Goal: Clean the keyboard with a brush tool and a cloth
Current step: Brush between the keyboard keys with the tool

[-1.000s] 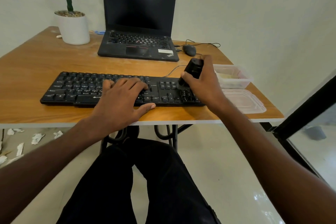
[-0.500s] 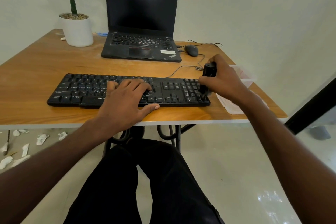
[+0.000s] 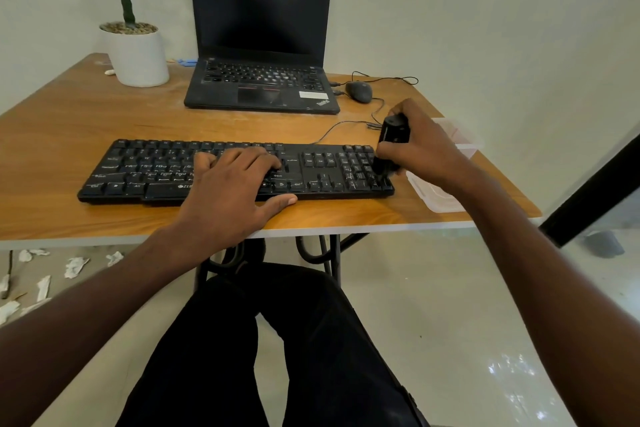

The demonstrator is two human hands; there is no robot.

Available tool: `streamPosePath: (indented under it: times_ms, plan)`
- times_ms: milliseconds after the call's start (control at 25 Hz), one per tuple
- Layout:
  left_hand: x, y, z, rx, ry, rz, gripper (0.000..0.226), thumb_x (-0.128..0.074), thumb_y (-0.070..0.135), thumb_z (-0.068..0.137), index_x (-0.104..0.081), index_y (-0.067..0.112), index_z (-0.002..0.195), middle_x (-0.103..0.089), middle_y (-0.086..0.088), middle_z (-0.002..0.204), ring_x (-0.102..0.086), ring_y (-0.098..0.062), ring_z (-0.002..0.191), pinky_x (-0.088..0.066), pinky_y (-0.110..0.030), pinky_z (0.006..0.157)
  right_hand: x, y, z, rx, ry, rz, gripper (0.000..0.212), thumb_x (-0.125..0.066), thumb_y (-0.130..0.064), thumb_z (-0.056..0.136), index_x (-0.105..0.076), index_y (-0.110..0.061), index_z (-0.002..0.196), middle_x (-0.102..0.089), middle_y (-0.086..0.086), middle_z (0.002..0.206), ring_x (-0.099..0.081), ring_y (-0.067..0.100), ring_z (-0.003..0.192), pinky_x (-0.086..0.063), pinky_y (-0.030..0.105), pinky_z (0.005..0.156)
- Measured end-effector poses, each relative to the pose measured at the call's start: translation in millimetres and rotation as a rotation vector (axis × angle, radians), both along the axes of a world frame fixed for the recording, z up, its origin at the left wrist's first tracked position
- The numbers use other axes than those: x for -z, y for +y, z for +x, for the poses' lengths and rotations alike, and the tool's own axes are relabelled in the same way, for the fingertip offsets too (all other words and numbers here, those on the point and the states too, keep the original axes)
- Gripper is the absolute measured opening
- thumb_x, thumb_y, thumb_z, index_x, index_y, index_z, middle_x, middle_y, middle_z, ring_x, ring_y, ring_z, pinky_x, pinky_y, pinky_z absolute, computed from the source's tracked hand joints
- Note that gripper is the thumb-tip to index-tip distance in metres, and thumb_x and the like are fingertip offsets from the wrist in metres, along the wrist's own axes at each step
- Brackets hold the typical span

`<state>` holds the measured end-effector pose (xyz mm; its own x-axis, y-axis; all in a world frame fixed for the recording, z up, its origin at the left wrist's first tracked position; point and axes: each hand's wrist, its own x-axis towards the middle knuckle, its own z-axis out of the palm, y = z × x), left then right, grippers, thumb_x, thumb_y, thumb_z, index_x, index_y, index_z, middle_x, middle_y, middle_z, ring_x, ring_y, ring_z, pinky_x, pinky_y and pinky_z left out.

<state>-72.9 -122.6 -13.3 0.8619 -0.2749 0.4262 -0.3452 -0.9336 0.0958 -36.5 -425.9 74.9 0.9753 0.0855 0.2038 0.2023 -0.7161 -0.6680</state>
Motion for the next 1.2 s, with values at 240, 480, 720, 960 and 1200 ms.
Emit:
streamPosePath:
  times_ms: [240,480,720,960,1200]
  plan:
    - [1.3,0.2,0.2,0.01,-0.009,-0.007,0.071,-0.033,0.084,0.092,-0.056,0.033,0.137,-0.056,0.008,0.145,-0.051,-0.018,0.134,-0.024,-0.044,0.097,-9.4,-1.8,-4.5,-0.005,0.022,-0.054,0.044,-0.077,-0.02,0.085,-0.048,-0.022,0.119,-0.057,-0.003,0.1,-0.065,0.023,0.095,-0.061,0.042,0.072]
    - [0.8,0.1,-0.3,0.001,-0.005,0.002,0.07,-0.035,0.083,0.092,-0.056,0.033,0.137,-0.056,0.008,0.146,-0.05,-0.018,0.135,-0.024,-0.043,0.097,-13.3,2.0,-5.9,-0.026,-0.014,-0.079,0.041,-0.076,-0.019,0.085,-0.049,-0.022,0.116,-0.056,-0.007,0.099,-0.061,0.021,0.096,-0.056,0.038,0.071]
    - [-1.6,-1.4,-2.1,-0.002,0.005,-0.001,0.068,-0.038,0.08,0.091,-0.055,0.034,0.137,-0.056,0.008,0.146,-0.05,-0.018,0.135,-0.025,-0.045,0.099,-15.4,5.3,-7.6,-0.051,-0.011,-0.143,0.042,-0.077,-0.022,0.087,-0.049,-0.021,0.118,-0.056,-0.009,0.099,-0.059,0.013,0.092,-0.057,0.033,0.074]
    - [-1.5,-1.7,-2.4,0.003,0.002,-0.003,0.067,-0.04,0.079,0.092,-0.056,0.033,0.137,-0.056,0.008,0.145,-0.05,-0.018,0.134,-0.023,-0.044,0.098,-12.0,7.0,-7.3,0.046,-0.127,-0.095,0.046,-0.078,-0.027,0.087,-0.049,-0.02,0.122,-0.058,-0.008,0.101,-0.061,0.014,0.095,-0.055,0.03,0.074]
    - [-1.7,-0.8,-3.5,0.007,-0.007,-0.007,0.067,-0.039,0.08,0.092,-0.056,0.033,0.137,-0.056,0.009,0.145,-0.05,-0.017,0.134,-0.023,-0.043,0.098,22.4,38.4,-5.2,-0.015,-0.17,-0.005,0.049,-0.073,-0.031,0.095,-0.04,-0.024,0.131,-0.058,-0.013,0.101,-0.062,0.007,0.091,-0.056,0.029,0.08]
